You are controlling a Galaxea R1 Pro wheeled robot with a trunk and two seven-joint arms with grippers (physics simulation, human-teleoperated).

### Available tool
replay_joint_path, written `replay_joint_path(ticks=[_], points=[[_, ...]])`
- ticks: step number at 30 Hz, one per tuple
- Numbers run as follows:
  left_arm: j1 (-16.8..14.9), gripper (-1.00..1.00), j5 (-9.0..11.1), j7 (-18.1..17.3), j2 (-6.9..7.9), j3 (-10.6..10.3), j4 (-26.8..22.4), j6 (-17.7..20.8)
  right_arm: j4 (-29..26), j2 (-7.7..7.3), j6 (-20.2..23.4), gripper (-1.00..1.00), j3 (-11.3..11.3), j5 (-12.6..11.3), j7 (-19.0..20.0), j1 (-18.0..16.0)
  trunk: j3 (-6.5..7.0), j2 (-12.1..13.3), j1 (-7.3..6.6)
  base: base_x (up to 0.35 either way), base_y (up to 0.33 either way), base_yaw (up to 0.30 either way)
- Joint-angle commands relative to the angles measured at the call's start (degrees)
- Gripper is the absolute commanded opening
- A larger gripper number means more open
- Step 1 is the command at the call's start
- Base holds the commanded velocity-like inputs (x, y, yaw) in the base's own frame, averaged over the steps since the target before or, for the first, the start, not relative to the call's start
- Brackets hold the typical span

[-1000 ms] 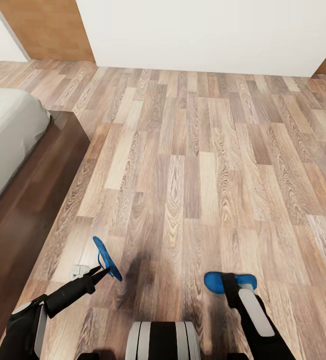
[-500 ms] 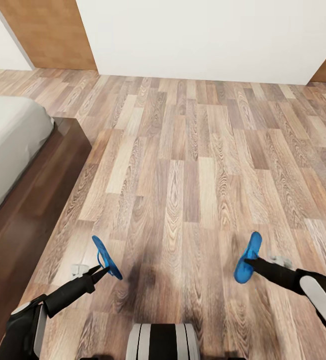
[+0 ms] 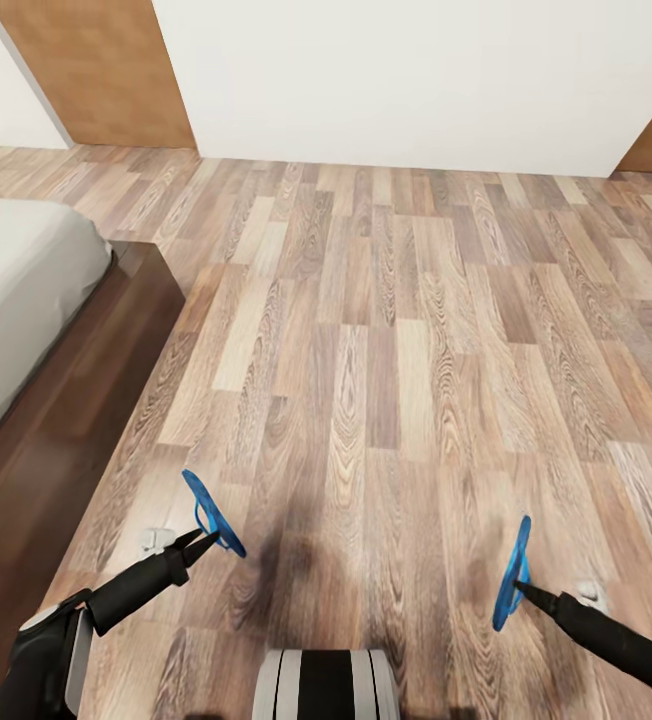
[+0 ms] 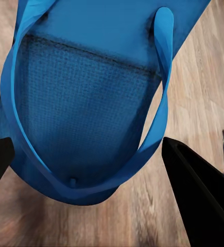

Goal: In the bedroom, move the book from the bed onto either nightstand, and place the two sandals side by side next to the bed.

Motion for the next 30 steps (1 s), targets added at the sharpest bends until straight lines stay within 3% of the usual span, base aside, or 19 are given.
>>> replay_joint_path(ticks=[1,4,8,15,18,30], points=[[0.0,-1.00,-0.5,-0.5,0.13,0.2,0.0,0.5,2.3,-0.07,-1.3,-1.00,0.3,-0.1,1.7,-0.1,0.20,0.0,-0.03,0.000,0.000,0.000],[0.5,-1.00,-0.6,-0.5,1.51,0.3,0.3,0.4,8.3,-0.04,-7.9,-1.00,0.3,3.4,4.0,0.0,0.86,0.0,-0.11,0.000,0.000,0.000],[2.3,-1.00,-0.7,-0.3,2.66,0.3,3.0,0.1,11.1,0.03,-12.6,-1.00,0.3,7.4,4.7,0.0,1.75,0.1,-0.21,0.000,0.000,0.000],[3.2,-1.00,-2.4,0.0,3.84,0.4,10.2,-2.4,13.0,0.38,-13.8,-1.00,0.3,8.3,4.5,-0.1,3.30,0.2,-0.39,0.000,0.000,0.000],[3.2,-1.00,-3.4,0.0,4.48,0.5,14.9,-6.2,16.3,0.50,-14.0,-1.00,0.3,8.4,4.5,0.0,3.96,0.2,-0.47,0.000,0.000,0.000],[3.2,-1.00,-3.7,-0.4,5.58,0.9,16.5,-8.4,17.6,0.62,-17.7,-1.00,0.3,8.5,4.6,0.0,6.62,0.4,-0.78,0.000,0.000,0.000]])
